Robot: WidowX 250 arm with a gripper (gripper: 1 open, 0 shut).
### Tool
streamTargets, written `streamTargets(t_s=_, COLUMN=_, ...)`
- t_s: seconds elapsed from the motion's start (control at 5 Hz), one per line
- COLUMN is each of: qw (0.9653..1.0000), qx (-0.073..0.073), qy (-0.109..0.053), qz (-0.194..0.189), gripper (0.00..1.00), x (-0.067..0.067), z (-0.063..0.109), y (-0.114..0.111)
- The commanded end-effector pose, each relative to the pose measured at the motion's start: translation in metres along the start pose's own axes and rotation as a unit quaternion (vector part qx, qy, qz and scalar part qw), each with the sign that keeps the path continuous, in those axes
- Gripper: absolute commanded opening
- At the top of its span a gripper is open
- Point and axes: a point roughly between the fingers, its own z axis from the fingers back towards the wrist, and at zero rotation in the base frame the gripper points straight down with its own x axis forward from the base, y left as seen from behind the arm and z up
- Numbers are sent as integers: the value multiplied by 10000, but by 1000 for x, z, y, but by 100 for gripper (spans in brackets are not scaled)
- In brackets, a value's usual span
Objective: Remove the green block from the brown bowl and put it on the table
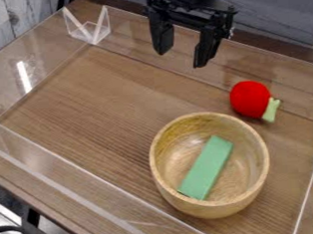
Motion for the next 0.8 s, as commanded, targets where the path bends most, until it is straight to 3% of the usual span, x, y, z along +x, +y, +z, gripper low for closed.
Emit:
streamTargets(t_s=0.0, qw=9999, qx=-27, qy=165, qz=-3, gripper=100, x=-5, z=-9, y=-15)
streamTargets(t_s=0.2, qw=9990, qx=-113, qy=290, qz=307, gripper=100, x=-22, z=-23, y=-23)
streamTargets(t_s=0.4, qw=9979, qx=-188, qy=295, qz=548, gripper=100, x=-37, z=-33, y=-35)
streamTargets(t_s=0.6, qw=9939, qx=-258, qy=250, qz=1043, gripper=100, x=-47, z=-35, y=-42)
